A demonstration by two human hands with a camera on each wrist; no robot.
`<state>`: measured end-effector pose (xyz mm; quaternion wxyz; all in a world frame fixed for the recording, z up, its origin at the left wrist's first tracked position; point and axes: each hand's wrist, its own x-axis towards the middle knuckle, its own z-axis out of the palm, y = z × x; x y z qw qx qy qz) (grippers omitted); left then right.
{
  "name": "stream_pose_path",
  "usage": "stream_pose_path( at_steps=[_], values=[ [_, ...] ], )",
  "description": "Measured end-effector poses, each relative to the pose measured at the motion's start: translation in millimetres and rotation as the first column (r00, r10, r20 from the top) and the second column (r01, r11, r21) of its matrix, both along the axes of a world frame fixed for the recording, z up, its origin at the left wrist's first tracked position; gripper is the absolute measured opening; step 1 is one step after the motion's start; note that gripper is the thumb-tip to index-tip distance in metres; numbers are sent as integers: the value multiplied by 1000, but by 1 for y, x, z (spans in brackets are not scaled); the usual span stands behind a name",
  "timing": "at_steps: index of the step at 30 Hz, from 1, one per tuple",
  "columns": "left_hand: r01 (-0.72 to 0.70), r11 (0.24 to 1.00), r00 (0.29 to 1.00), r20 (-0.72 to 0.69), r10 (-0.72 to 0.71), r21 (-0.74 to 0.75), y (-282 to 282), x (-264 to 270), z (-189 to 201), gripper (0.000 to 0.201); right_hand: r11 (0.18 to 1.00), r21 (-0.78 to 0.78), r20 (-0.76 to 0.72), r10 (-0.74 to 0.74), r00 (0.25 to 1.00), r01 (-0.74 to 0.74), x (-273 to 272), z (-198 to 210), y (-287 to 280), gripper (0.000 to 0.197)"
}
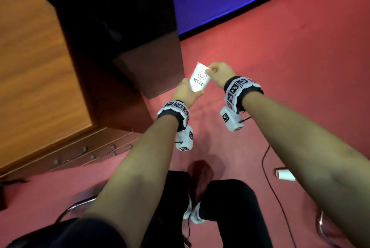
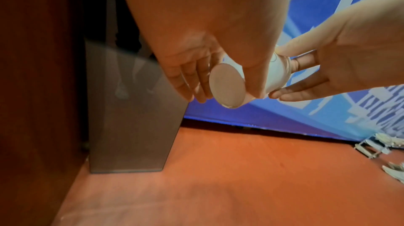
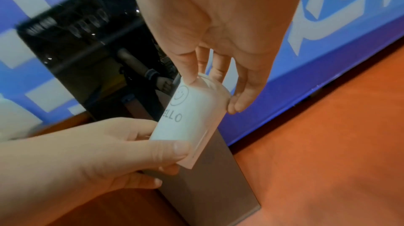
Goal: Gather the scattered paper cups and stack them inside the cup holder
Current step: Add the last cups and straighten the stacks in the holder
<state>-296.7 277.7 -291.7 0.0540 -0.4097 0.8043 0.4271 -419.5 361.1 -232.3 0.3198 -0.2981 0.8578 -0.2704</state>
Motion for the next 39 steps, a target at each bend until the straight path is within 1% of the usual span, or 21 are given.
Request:
stream_pose_path(
  at_steps=[4,8,11,14,17,19,23,29,31,33,36,39],
  values=[
    [-22,995,998,-56,16,-102,-31,21,124,53,997,-71,-27,12,1000,-14,15,120,-34,19],
    [-84,981,992,-108,66,-172,-58,58,225,54,986,-141,-87,76,993,-88,42,217,-71,16],
    [-157,968,981,-146,129,-198,-85,100,282,54,968,-174,-118,159,980,-178,77,272,-105,16],
    [-215,952,970,-163,182,-218,-115,155,319,55,932,-210,-161,266,951,-296,124,307,-144,19],
    [-298,933,945,-199,259,-200,-145,217,340,57,889,-241,-167,357,919,-390,182,326,-181,19],
    [-342,921,930,-206,304,-187,-169,256,346,60,867,-250,-159,402,902,-431,219,330,-209,19],
    [-392,905,911,-208,356,-164,-218,324,351,61,843,-250,-164,447,879,-476,282,332,-265,19],
    [-441,884,893,-179,413,-156,-307,418,358,59,803,-244,-197,507,839,-543,367,335,-359,25],
    [-469,870,878,-185,441,-154,-331,449,362,53,801,-267,-188,502,844,-536,396,337,-389,30],
    [-493,853,866,-187,464,-170,-350,479,365,51,789,-265,-177,526,832,-554,422,339,-414,39],
    [-566,804,822,-206,531,-186,-376,515,364,60,743,-216,-176,609,774,-634,456,337,-447,41],
    [-644,738,763,-234,603,-199,-397,542,363,55,708,-190,-144,665,733,-680,486,332,-478,42]
  ],
)
